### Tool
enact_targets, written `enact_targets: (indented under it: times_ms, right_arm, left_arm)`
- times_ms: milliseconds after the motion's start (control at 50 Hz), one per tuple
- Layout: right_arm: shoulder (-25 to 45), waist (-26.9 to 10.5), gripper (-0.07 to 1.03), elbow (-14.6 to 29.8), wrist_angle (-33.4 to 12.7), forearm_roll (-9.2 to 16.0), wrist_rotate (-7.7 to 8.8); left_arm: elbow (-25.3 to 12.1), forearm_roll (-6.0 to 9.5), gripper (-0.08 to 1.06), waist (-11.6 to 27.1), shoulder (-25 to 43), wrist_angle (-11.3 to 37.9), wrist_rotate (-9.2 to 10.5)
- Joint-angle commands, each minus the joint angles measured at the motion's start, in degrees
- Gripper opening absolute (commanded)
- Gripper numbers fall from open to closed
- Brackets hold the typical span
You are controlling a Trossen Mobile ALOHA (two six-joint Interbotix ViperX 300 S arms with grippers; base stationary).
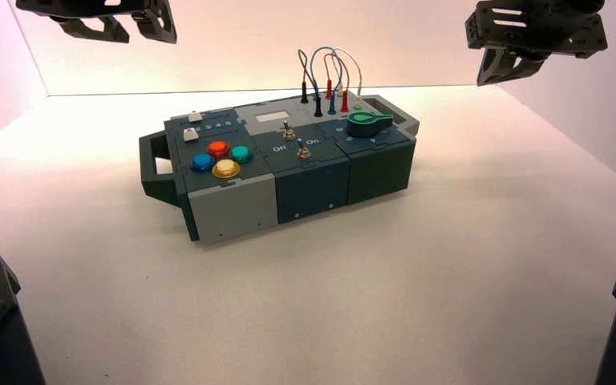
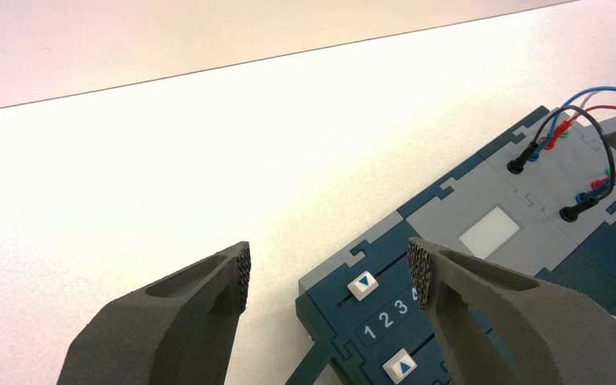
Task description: Close left gripper.
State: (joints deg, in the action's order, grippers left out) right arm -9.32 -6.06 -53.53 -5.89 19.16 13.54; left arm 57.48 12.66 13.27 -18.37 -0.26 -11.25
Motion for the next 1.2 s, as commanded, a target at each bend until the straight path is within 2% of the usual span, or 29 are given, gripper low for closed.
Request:
enact_targets:
  times_ms: [20,460,560,660,780,800,880,900,920,1000,1040,1200]
  right_arm:
    - [-0.62,-0.18,-0.02,1.58,0.18,0.09,-0.18]
    - [-0.62,-0.18,-0.02,1.58,0.18,0.09,-0.09]
    - [-0.53,-0.18,-0.02,1.58,0.09,0.0,-0.09]
    - [-0.53,-0.18,-0.02,1.58,0.18,0.0,0.0]
    - [-0.62,-0.18,-0.02,1.58,0.18,-0.09,0.0]
    - [-0.53,-0.18,-0.02,1.58,0.09,-0.09,0.0]
    - [-0.44,-0.18,-0.02,1.58,0.18,-0.09,0.0]
    - [-0.44,-0.18,-0.02,1.58,0.18,-0.09,0.0]
    - [-0.26,-0.18,-0.02,1.58,0.18,-0.09,0.0]
    - [0.18,-0.18,-0.02,1.67,0.09,-0.18,0.0]
    - [0.35,-0.18,-0.02,1.76,0.09,-0.09,0.0]
    - [1.05,-0.18,-0.02,2.2,-0.44,-0.18,0.0]
  left_arm:
    - [-0.88,-0.09,1.01,0.88,-0.44,-0.62,-0.26]
    - [-0.88,-0.09,1.01,0.97,-0.7,-0.62,-0.26]
    - [-0.79,0.09,0.98,1.05,-1.05,-0.62,0.09]
    - [-0.7,0.26,0.86,0.97,-1.41,-0.53,0.18]
    - [-0.88,0.35,0.6,1.05,-1.49,0.26,0.44]
    - [-0.88,0.44,0.5,0.97,-1.41,0.62,0.53]
    - [-0.97,0.35,0.25,0.97,-1.49,1.49,0.53]
    - [-0.97,0.35,0.25,0.97,-1.49,1.49,0.53]
    - [-0.97,0.35,0.17,0.97,-1.41,1.58,0.53]
    - [-0.79,0.35,0.0,0.97,-1.49,1.49,0.44]
    - [-0.7,0.35,-0.04,0.97,-1.49,1.49,0.35]
    - [-0.44,0.35,-0.03,0.97,-2.72,1.49,0.26]
